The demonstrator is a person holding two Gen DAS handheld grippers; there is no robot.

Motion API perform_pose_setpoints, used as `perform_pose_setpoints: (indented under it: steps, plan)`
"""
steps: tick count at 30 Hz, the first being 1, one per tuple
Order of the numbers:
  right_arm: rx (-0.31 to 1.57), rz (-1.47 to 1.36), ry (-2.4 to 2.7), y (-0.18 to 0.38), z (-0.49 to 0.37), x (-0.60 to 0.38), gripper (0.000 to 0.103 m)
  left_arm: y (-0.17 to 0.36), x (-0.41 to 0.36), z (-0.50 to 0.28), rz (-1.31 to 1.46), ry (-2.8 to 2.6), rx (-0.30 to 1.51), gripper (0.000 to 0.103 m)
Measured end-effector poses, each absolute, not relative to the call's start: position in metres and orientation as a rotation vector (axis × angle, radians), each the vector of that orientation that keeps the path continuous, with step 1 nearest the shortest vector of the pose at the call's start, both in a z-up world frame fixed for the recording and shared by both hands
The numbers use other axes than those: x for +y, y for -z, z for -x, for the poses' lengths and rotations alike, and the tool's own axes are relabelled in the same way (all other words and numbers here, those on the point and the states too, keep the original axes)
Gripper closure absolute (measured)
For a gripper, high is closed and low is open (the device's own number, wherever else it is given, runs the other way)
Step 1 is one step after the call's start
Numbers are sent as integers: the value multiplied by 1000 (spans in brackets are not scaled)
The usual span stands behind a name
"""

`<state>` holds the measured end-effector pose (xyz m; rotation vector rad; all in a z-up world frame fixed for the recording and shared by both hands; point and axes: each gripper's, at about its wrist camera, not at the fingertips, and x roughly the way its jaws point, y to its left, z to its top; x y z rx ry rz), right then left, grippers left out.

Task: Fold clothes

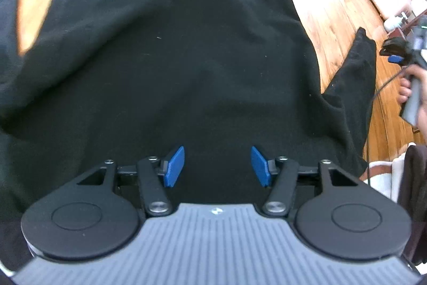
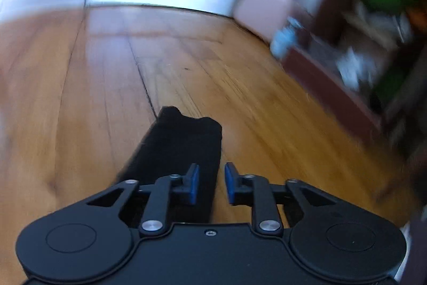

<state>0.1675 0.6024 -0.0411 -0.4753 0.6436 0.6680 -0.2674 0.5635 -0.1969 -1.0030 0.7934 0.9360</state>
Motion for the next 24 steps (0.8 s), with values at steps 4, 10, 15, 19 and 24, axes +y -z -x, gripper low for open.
perform_pose_setpoints:
  steps: [4, 10, 15, 19, 24]
  plan:
    - [844, 184, -924, -5, -128, 557, 59, 151, 565, 323, 987, -1031, 685, 37]
    - [1129, 189, -1420, -24, -6, 532, 59, 120, 560, 465, 994, -1374, 548, 19]
    - [1256, 246, -1713, -3, 113, 518, 59, 153, 544, 563, 1235, -1420, 163, 20]
    - [1268, 388, -1894, 23, 194, 497, 59, 170, 562, 564, 1238, -1383, 164, 21]
    - [1031, 576, -2033, 32, 258, 459, 59, 183, 583, 552, 1215, -1362, 189, 21]
